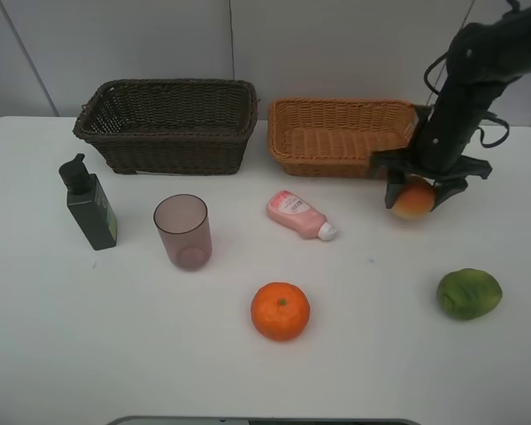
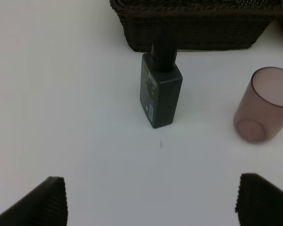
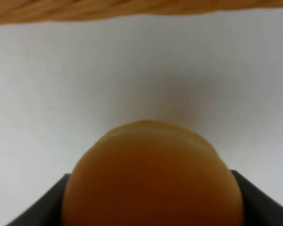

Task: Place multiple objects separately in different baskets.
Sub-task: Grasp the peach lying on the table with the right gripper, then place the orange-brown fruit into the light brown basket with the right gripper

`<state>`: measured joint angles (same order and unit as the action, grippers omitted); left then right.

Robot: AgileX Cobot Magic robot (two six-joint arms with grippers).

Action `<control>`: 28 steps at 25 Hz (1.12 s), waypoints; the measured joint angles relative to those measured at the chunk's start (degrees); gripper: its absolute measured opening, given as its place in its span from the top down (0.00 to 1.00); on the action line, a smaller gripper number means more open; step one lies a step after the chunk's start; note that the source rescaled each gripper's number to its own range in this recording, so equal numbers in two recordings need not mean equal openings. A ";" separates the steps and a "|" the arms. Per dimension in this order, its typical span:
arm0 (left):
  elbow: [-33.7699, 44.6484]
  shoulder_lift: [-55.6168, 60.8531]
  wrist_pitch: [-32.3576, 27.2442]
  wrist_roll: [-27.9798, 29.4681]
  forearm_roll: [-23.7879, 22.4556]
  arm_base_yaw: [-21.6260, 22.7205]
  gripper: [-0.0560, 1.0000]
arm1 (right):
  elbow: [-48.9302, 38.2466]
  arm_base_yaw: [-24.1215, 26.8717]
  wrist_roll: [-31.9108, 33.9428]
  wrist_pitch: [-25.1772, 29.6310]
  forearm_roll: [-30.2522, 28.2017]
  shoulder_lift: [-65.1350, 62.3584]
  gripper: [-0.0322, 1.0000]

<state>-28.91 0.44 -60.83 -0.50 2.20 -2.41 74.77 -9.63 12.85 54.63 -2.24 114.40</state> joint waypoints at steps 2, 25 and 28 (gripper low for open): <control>0.00 0.00 0.00 0.00 0.00 0.00 0.08 | 2.33 -0.05 0.00 3.04 0.00 -0.86 0.97; 0.00 0.00 0.00 0.00 0.00 0.00 0.08 | 38.84 -5.84 0.00 13.87 -4.68 14.98 0.97; 0.00 0.00 0.00 0.00 0.00 0.00 0.08 | 40.62 -6.94 0.00 10.04 -5.34 17.48 0.97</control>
<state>-28.91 0.44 -60.83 -0.50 2.20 -2.41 115.39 -16.56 12.85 64.67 -7.58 131.88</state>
